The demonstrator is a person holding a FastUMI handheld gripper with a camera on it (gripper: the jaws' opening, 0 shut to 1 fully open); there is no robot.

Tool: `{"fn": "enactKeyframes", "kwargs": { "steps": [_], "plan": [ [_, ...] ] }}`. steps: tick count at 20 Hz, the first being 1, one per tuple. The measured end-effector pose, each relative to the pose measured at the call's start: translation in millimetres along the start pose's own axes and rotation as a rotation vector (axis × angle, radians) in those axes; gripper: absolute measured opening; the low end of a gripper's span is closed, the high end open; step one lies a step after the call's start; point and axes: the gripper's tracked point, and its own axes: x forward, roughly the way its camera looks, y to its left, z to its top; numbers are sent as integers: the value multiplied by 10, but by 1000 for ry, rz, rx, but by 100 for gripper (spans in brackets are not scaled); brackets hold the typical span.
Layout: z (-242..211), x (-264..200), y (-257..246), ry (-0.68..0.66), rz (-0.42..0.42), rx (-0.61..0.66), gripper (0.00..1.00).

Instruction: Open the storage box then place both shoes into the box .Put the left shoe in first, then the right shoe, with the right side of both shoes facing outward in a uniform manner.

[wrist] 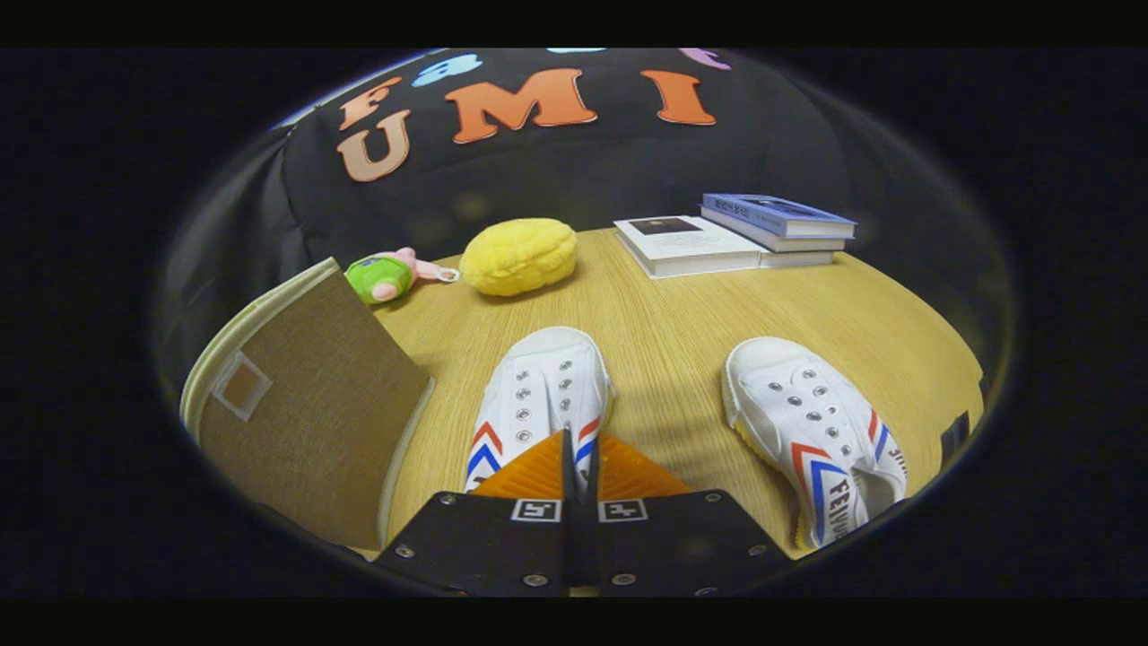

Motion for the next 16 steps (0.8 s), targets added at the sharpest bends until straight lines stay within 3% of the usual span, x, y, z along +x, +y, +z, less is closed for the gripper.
{"fn": "enactKeyframes", "kwargs": {
  "steps": [10,16],
  "plan": [
    [990,-699,130,-169,-31,74,0],
    [1354,-1054,656,-239,37,150,0]
  ]
}}
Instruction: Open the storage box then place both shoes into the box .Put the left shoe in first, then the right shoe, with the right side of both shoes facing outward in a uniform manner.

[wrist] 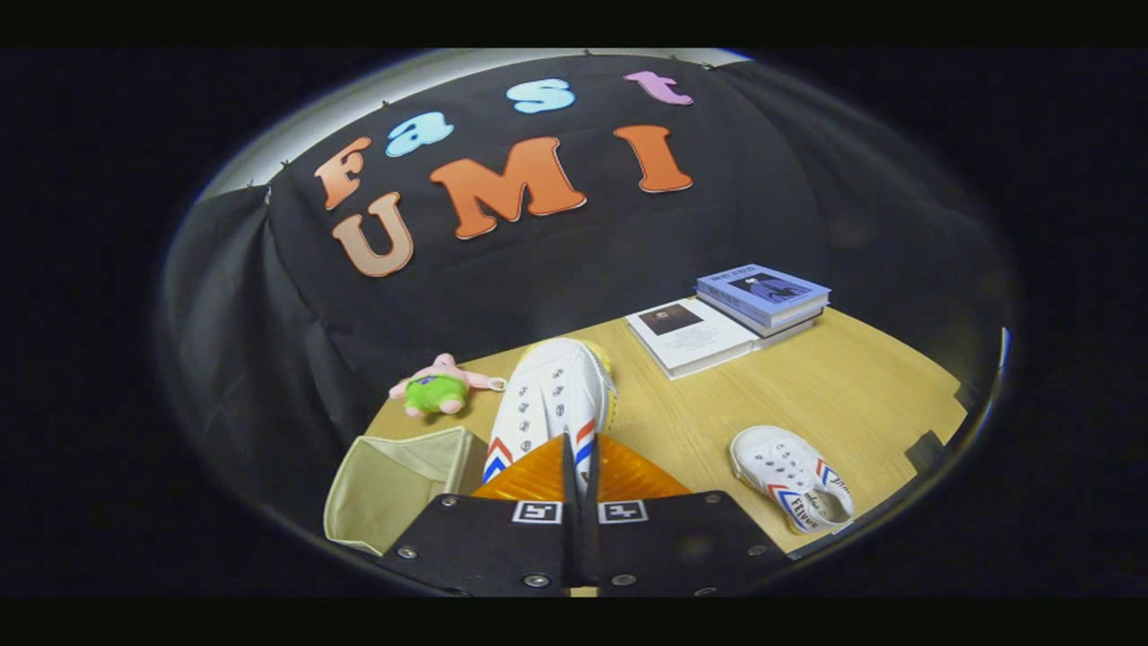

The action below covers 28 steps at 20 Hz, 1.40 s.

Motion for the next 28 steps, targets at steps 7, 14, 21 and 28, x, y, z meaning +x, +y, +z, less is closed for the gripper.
{"fn": "enactKeyframes", "kwargs": {
  "steps": [7,14,21,28],
  "plan": [
    [-233,-46,1019,19,111,-14,0],
    [-750,15,1834,91,200,-68,0],
    [-1023,23,1923,118,166,-101,0],
    [-1129,-89,1893,144,152,-144,2]
  ]
}}
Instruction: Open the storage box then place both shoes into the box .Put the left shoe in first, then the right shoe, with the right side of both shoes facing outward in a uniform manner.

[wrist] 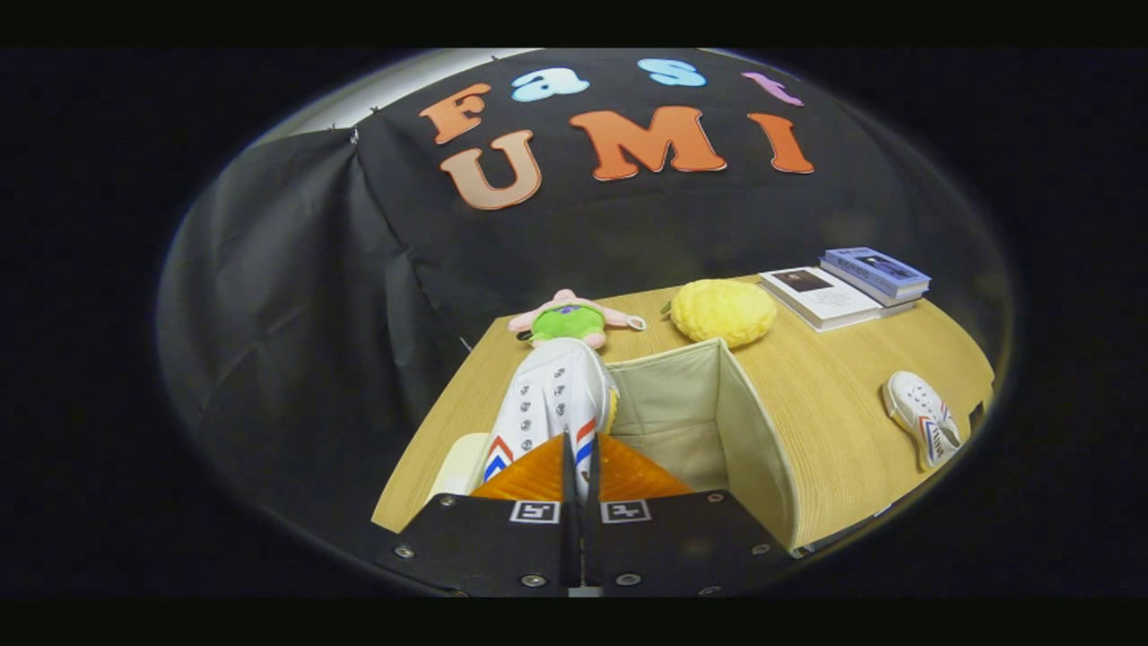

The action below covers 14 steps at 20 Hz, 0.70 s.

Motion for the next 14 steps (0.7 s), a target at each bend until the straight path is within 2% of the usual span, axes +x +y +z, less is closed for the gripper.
{"fn": "enactKeyframes", "kwargs": {
  "steps": [5,7,10,12,14],
  "plan": [
    [-185,-40,9,36,7,-17,4],
    [-162,-64,119,39,62,-4,14],
    [56,-139,-26,-31,27,-69,86],
    [127,-186,-93,-60,32,-82,99],
    [246,-227,-243,-88,15,-93,99]
  ]
}}
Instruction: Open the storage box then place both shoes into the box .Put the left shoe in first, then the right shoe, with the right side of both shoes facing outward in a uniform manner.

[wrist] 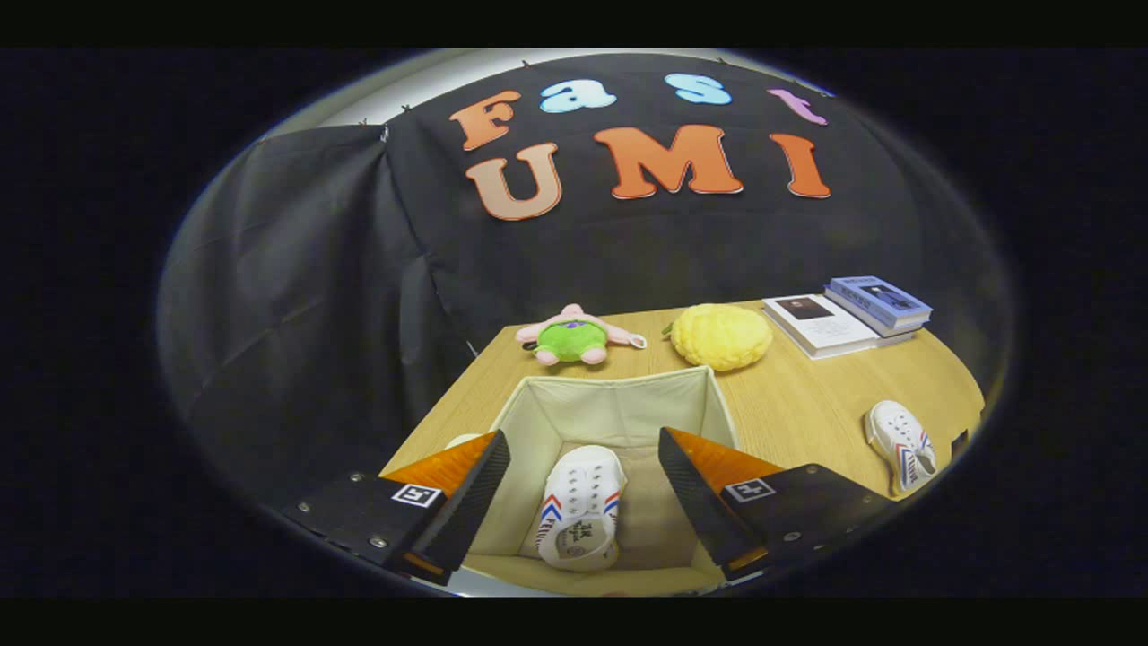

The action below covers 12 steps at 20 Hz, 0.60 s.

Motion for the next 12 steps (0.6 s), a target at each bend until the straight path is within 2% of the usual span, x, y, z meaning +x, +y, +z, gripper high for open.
{"fn": "enactKeyframes", "kwargs": {
  "steps": [4,9,12],
  "plan": [
    [233,-84,-369,-63,-49,-39,99],
    [436,-211,-982,-118,-103,13,99],
    [469,-283,-1441,-130,-164,29,98]
  ]
}}
